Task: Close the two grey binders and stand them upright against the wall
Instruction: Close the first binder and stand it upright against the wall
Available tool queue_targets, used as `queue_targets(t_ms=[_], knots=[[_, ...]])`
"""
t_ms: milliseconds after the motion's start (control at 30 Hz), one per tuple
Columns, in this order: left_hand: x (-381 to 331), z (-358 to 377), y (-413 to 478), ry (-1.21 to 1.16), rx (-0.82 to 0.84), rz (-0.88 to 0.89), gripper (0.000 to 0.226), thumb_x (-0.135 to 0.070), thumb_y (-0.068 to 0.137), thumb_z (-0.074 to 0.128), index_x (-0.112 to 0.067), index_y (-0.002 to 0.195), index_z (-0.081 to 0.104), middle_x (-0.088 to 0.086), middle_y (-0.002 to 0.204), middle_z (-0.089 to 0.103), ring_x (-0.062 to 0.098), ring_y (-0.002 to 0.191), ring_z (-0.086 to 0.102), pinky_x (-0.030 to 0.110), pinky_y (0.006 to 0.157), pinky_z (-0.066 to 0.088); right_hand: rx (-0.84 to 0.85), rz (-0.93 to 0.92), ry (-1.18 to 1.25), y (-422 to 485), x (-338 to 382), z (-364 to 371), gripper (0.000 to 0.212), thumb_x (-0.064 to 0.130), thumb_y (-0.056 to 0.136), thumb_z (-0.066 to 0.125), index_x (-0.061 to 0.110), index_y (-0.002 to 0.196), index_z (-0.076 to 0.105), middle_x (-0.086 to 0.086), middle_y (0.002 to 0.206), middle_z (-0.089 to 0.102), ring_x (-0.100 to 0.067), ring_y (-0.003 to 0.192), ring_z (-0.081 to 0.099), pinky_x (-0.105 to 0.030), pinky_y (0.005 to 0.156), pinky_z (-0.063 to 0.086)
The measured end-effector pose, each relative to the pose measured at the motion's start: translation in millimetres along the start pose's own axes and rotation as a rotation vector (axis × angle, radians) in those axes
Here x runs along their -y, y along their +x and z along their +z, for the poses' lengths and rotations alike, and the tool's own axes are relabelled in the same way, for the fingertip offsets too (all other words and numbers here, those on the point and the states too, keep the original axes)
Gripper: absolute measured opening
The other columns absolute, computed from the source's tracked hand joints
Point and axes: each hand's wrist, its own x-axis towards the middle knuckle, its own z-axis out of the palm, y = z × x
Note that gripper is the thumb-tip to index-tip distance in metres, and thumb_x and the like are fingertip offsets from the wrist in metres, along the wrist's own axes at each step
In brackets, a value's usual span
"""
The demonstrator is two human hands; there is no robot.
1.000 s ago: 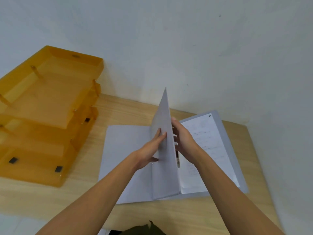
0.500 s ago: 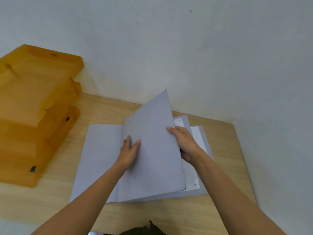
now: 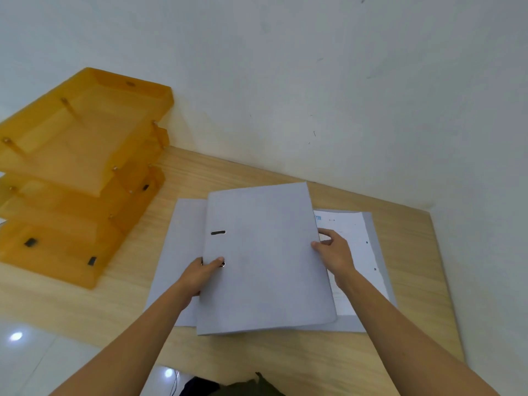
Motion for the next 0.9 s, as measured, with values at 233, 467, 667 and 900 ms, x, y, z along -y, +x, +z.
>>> queue_targets(t_ms=[233,467,667,900], knots=[[13.0,-4.3,-5.9,-0.052,0.059,-0.042,0.035,-0.035,0.097,0.063,-0.019,0.129,0.061,-0.004,0.112,0.071,0.012,0.094,0.068,0.030,0.066,0.052,0.154,0.176,0.023,-2.6,-43.7,15.1,0.058,0.034,0.098,0.057,0.016,0.151,0.043,-0.007,0.139,0.059,-0.030,0.123,0.060,-0.045,0.104,0.049],[6.8,-15.6,2.9,-0.127,0.121,-0.105,0.057,-0.051,0.091,0.066,-0.015,0.134,0.058,0.003,0.128,0.069,0.023,0.112,0.066,0.040,0.087,0.055,-0.123,0.086,-0.055,-10.7,-38.2,33.4,0.050,0.042,0.098,0.055,0.013,0.138,0.057,-0.008,0.137,0.063,-0.031,0.124,0.059,-0.044,0.102,0.048],[-6.4,-30.5,19.5,-0.193,0.154,-0.102,0.064,-0.066,0.089,0.058,-0.016,0.129,0.056,0.004,0.125,0.070,0.021,0.105,0.069,0.035,0.075,0.055,-0.353,-0.025,-0.110,-25.6,-12.8,39.4,0.049,0.057,0.092,0.055,0.014,0.115,0.064,-0.001,0.106,0.067,-0.026,0.098,0.064,-0.037,0.080,0.050],[-55.6,-53.7,39.7,-0.520,0.478,0.100,0.048,-0.051,0.090,0.066,-0.019,0.124,0.076,0.010,0.132,0.073,0.028,0.121,0.071,0.046,0.102,0.054,-0.402,-0.064,0.061,-25.2,25.4,27.7,0.041,0.054,0.089,0.063,0.018,0.069,0.054,0.005,0.062,0.054,-0.016,0.058,0.050,-0.028,0.054,0.035]])
